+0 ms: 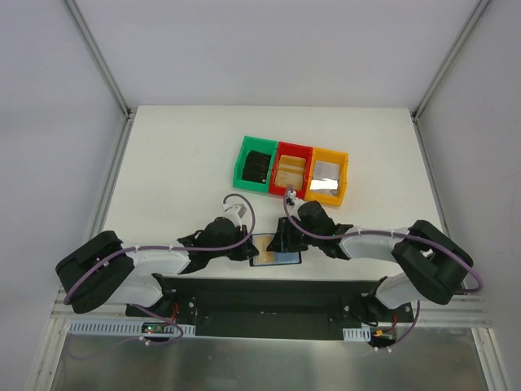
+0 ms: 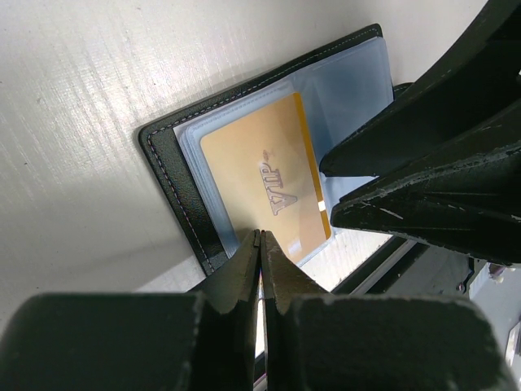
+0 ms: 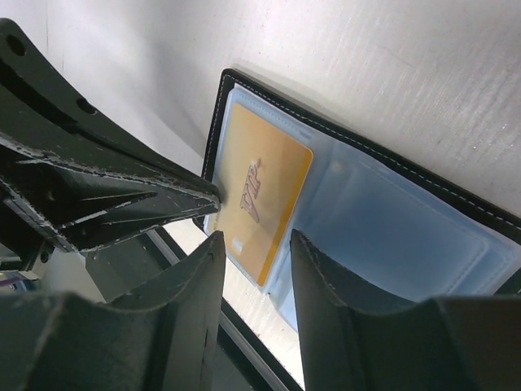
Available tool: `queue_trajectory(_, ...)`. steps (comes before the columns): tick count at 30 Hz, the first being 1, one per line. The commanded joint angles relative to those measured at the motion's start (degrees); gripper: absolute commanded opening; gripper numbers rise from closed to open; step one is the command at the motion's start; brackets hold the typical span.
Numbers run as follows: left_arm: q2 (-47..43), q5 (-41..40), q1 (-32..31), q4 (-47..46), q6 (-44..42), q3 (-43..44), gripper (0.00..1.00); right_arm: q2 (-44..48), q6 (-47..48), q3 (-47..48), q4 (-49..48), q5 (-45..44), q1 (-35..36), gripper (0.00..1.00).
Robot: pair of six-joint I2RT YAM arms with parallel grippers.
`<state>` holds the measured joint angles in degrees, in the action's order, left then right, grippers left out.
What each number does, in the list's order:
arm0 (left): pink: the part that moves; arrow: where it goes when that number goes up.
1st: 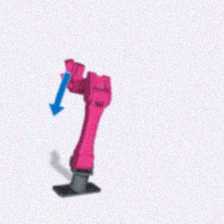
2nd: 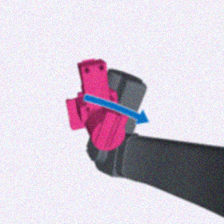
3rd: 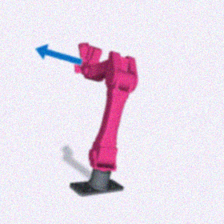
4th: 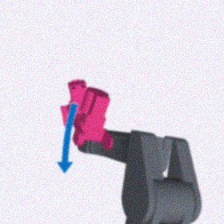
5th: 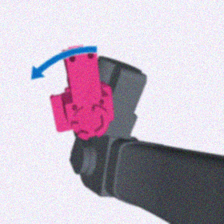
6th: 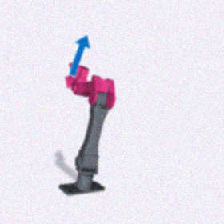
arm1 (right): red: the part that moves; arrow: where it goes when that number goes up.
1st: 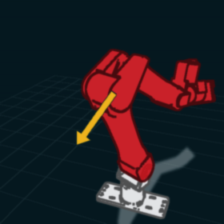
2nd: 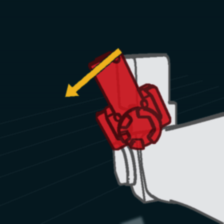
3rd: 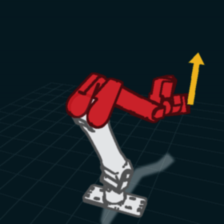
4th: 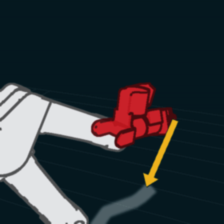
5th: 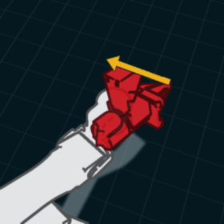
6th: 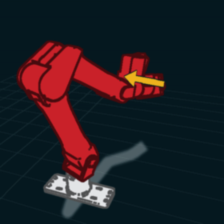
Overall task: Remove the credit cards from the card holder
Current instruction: Remove the credit card from the card holder.
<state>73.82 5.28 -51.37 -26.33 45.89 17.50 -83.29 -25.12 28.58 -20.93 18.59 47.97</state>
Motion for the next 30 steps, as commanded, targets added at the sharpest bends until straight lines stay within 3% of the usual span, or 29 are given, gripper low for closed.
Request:
queue_trajectory(1,0.62,-2.12,-0.04,2.42,-0.27,-0.18,0.00,-1.17,-0.98,-0.10,-4.03,1.27,-0.06,0.40)
queue_trajectory(17,-8.69,-1.94,0.05,7.08,-2.29,1.31,0.03,-2.49,-1.16,-0.37,-4.74,1.19,-0.42,0.39)
queue_trajectory(30,-2.11,-3.43,0.05,6.73,-1.94,1.49,0.00,-1.79,-1.59,-0.72,-5.26,1.80,-0.33,0.40)
